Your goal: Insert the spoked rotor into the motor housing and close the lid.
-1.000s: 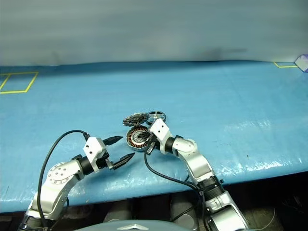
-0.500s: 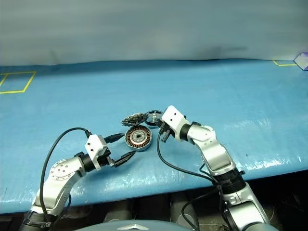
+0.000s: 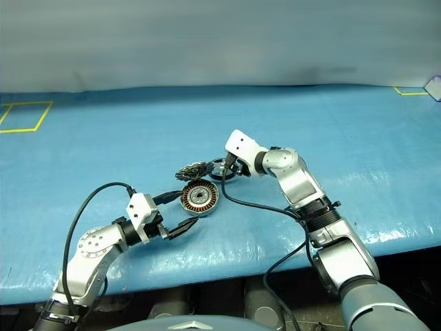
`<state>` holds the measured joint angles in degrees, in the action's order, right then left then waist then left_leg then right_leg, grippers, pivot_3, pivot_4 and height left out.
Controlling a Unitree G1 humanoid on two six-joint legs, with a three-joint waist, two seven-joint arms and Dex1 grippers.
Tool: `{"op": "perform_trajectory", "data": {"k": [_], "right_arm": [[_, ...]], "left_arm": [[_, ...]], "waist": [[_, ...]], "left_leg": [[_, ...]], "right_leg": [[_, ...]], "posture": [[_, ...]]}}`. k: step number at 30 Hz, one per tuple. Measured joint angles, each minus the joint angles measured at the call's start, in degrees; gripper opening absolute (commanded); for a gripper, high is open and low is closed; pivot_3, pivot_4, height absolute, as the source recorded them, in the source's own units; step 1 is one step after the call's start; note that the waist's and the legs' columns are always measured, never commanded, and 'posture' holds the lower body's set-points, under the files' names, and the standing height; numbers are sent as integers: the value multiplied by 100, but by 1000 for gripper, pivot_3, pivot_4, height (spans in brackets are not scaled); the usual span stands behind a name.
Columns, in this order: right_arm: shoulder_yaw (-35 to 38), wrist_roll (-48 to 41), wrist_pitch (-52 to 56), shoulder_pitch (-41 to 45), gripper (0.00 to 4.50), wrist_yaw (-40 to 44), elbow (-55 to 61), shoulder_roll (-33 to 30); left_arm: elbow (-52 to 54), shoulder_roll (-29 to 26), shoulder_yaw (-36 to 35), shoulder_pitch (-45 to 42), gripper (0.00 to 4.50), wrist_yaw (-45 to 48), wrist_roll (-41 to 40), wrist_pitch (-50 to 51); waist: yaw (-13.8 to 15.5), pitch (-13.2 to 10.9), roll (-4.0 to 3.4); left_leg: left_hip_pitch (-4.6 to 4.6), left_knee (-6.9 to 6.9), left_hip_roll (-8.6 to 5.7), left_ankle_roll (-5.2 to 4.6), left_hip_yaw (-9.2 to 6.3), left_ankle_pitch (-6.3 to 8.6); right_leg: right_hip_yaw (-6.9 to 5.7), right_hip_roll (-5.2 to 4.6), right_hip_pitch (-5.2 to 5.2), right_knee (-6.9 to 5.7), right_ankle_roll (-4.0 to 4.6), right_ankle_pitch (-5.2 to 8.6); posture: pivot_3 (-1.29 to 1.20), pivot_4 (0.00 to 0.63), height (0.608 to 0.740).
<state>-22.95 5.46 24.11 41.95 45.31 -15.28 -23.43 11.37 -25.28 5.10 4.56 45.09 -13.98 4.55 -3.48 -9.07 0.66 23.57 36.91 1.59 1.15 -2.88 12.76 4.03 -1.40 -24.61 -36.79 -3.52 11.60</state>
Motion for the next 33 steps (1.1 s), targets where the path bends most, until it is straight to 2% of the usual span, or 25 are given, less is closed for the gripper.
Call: {"op": "perform_trajectory", "data": {"k": [18,22,33], "right_arm": [[-126,144,-220,-122,2244,106,-214,145],[-128,146,-259,-140,1078,118,-264,164],[-133,266,-368,-180,1078,184,-281,166]], "left_arm": [[0,-25,-4,102,4474,-122,42,-8],[0,-61,-4,102,4474,-130,50,-9],[0,-80,-3,103,4474,-165,59,-11]], "waist": [[-13,-1,-2],[-15,-1,-2],[-12,0,-2]], "left_leg": [[-9,7,1,0,0,0],[-11,11,1,0,0,0],[-13,13,1,0,0,0]], "right_leg": [[1,1,8,-7,-1,0],[1,2,9,-10,-1,-1],[1,1,13,-10,-2,-1]], "posture": [[0,150,740],[0,150,740],[0,150,740]]}}
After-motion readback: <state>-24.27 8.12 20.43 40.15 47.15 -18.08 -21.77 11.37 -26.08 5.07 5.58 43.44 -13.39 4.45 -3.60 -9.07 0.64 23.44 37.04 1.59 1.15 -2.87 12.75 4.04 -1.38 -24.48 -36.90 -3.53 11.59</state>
